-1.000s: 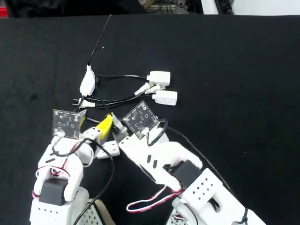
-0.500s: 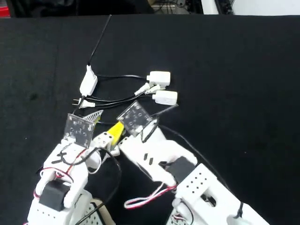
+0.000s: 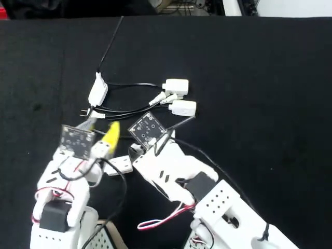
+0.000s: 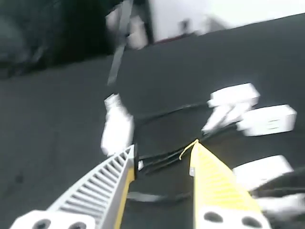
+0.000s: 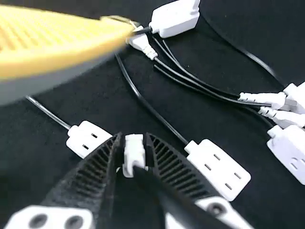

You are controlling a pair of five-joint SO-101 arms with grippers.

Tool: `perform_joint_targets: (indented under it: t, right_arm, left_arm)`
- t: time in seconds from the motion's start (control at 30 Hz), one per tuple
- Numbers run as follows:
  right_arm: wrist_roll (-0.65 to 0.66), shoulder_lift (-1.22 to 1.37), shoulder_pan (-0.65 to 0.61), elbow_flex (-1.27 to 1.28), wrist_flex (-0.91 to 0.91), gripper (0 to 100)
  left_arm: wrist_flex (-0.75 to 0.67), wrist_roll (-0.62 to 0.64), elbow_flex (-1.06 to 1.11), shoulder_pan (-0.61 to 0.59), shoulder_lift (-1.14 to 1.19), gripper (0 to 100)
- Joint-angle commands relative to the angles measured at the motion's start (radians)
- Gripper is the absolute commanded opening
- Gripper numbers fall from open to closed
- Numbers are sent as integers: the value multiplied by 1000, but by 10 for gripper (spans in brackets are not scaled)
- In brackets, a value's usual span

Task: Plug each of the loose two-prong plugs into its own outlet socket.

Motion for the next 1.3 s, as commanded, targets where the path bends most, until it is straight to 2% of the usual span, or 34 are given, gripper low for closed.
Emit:
perform_joint_targets:
  t: [0.0, 0.07, 0.2, 0.33, 0.47, 0.6, 0.73, 0.83, 0.93, 1.27]
  right_arm:
    - [-12, 2, 15, -108, 83, 11]
    - [-12, 2, 74, -157, 137, 11]
    - [-12, 5, 247, -317, 324, 11]
    - [-8, 108, 354, -516, 551, 11]
    - [-8, 302, 399, -654, 652, 11]
    - [-6, 426, 485, -717, 667, 11]
    - [37, 492, 608, -753, 671, 11]
    - [51, 538, 660, -759, 666, 11]
    - [54, 564, 666, -759, 666, 11]
    - [71, 572, 663, -763, 643, 11]
  left_arm:
    - [97, -18, -33, -148, -8, 199]
    - [147, -110, -33, -193, -8, 199]
    - [256, -308, -41, -185, -2, 200]
    - [201, -373, -24, -171, 61, 244]
    - [210, -443, -107, -168, 287, 274]
    - [275, -572, -220, -73, 566, 274]
    - [299, -807, -254, 74, 775, 274]
    - [249, -980, -259, 119, 858, 274]
    - [144, -1085, -263, 120, 905, 277]
    - [-103, -1114, -286, 128, 1163, 274]
